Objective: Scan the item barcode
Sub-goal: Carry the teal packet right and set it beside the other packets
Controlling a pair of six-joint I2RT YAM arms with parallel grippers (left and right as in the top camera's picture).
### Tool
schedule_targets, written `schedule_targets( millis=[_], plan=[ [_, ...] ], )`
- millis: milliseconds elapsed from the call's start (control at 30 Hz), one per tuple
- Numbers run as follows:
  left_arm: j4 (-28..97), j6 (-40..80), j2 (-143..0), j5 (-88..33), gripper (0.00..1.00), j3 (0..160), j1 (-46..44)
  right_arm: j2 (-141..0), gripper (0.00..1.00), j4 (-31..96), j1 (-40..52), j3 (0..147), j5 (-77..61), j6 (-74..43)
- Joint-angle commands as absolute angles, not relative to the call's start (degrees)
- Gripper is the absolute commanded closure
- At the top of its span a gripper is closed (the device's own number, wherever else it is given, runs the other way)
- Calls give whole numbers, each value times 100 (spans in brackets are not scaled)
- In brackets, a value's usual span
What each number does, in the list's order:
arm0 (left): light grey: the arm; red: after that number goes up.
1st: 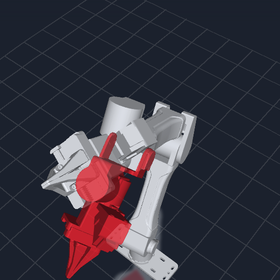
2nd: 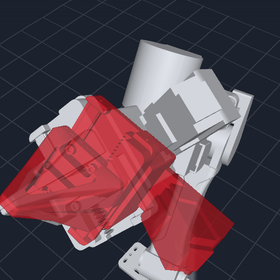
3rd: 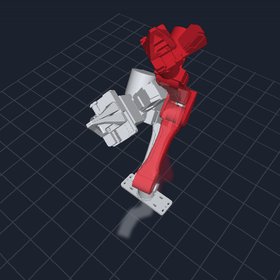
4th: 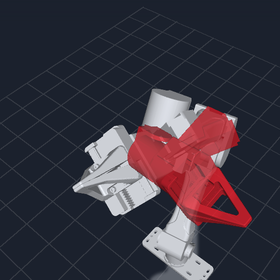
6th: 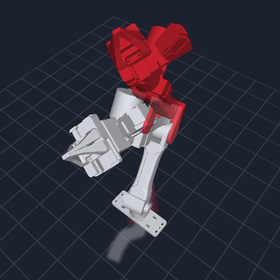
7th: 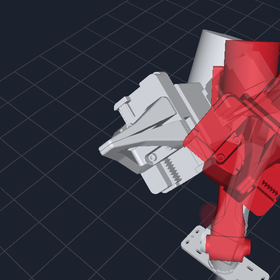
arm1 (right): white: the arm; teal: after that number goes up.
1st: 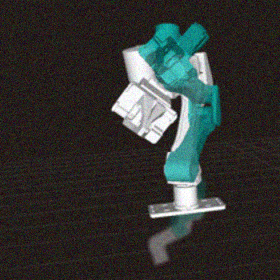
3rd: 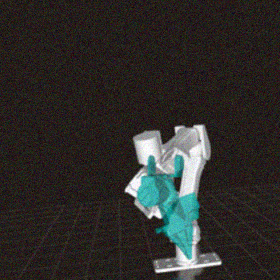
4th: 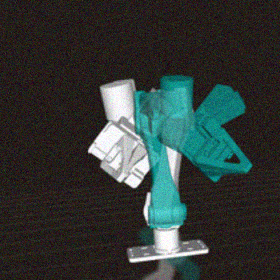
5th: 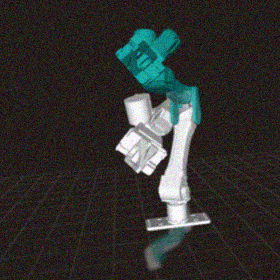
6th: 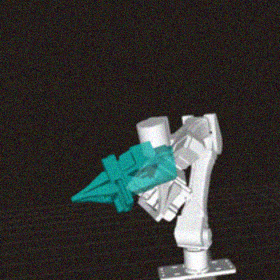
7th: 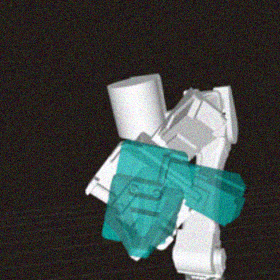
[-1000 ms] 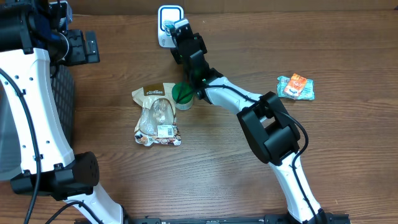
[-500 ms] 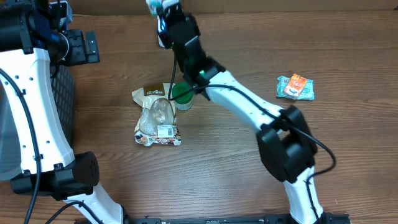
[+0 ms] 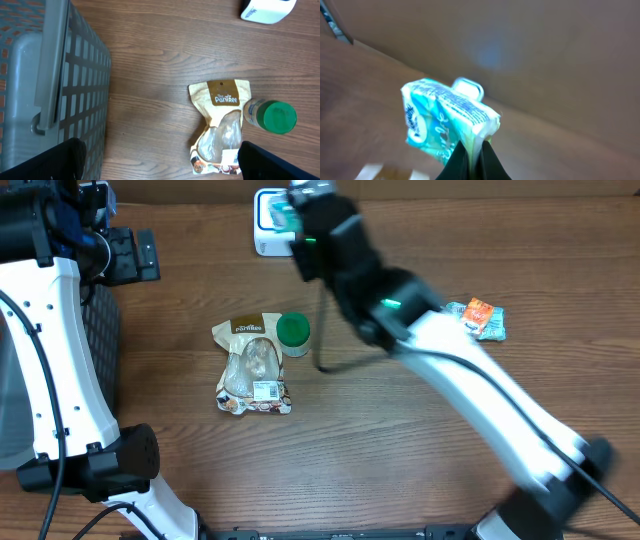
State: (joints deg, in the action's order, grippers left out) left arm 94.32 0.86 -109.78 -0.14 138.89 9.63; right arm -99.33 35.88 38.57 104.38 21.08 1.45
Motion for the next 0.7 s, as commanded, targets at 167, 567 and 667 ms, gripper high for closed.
schedule_targets(
  millis=[167,567,667],
  plan=[
    [9426,-19,-10984,23,1,13885,972,-8788,96,6313,2950,10545,1304,-1094],
    [9426,-19,-10984,23,1,13885,969,-8982,96,7338,827,9301,1017,-1852],
    [9426,-19,-10984,23,0,13885,969,-8989,96,7013,325,8720,1017,-1955]
  ],
)
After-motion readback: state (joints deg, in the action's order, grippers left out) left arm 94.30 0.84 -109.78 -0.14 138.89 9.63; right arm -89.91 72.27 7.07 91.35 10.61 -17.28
